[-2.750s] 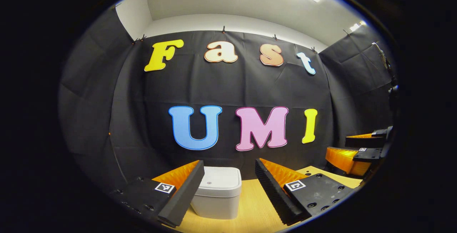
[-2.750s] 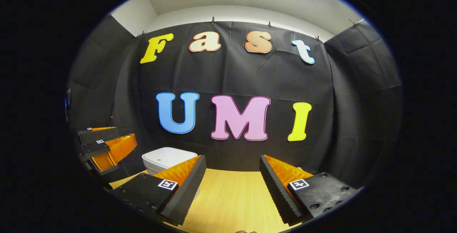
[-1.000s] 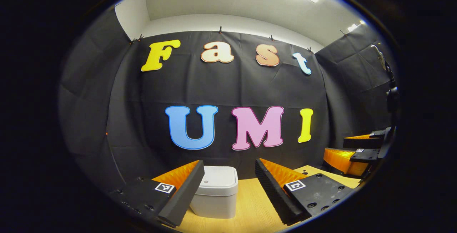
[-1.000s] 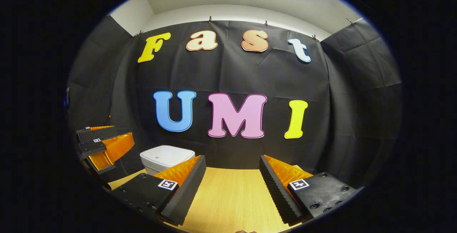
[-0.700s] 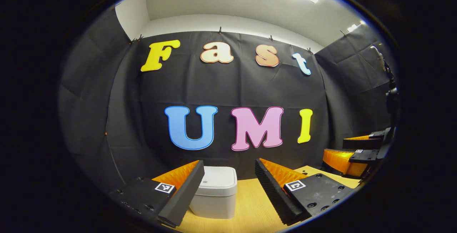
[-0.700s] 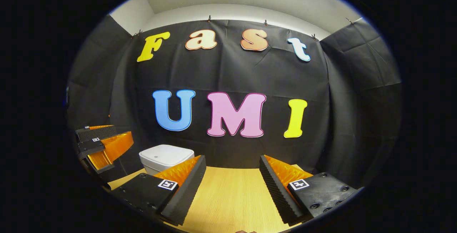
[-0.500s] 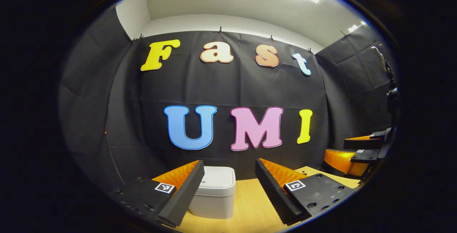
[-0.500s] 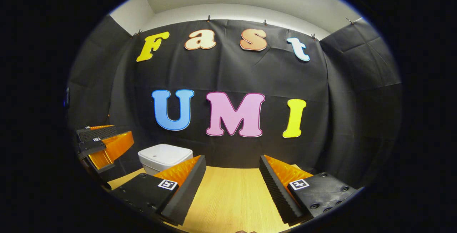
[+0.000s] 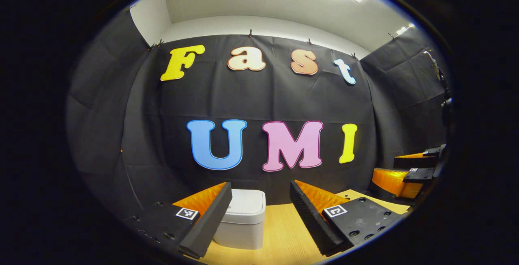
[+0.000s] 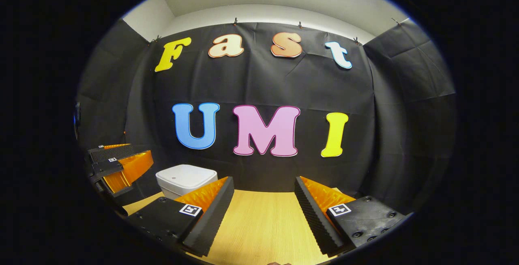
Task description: Press the lid of the desktop garbage bin to open it, pick up the crumpled paper on the desktop and throw it into the bin, then pick up the pop can on the desktop and drop it into the bin, and finally close the garbage bin lid.
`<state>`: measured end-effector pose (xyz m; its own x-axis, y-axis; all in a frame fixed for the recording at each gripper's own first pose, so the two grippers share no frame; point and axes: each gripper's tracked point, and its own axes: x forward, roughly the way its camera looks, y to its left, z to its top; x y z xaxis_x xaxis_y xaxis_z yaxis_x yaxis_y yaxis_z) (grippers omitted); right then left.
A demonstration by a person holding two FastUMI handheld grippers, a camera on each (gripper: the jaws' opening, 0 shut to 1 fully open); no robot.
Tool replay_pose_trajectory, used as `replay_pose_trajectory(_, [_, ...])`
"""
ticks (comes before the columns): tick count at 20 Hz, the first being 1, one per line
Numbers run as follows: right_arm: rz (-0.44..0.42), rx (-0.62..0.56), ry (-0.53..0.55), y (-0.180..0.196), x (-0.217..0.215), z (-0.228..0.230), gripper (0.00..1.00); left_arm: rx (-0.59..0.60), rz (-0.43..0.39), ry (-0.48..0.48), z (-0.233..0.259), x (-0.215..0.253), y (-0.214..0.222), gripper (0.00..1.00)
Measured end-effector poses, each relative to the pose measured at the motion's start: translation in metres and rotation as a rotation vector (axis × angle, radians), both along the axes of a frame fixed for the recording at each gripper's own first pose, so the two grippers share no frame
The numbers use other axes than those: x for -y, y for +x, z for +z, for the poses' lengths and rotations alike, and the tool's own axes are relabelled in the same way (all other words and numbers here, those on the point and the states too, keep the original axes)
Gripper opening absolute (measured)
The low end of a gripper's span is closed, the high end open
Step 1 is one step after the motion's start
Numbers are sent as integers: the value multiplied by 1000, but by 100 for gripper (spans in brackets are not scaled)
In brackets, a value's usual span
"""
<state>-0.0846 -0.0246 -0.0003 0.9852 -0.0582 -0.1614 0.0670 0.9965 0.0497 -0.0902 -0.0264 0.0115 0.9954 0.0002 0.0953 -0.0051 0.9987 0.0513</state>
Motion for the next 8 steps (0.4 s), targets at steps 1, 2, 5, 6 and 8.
replay_pose_trajectory(1, [4, 0, 0, 0, -1, -1, 97, 3, 3, 2, 1, 0, 0, 96])
replay_pose_trajectory(2, [6, 0, 1, 1, -1, 0, 97, 5, 4, 5, 2, 0, -1, 96])
replay_pose_trajectory(5, [11, -3, 8, 5, -3, -3, 97, 3, 7, 18, 1, -1, 2, 96])
replay_pose_trajectory(6, [12, -3, 10, 6, -3, -3, 97, 5, 8, 19, 2, -2, 2, 96])
replay_pose_trajectory(8, [13, 1, 4, 9, -4, -2, 97, 5, 11, 15, 2, -3, 4, 96])
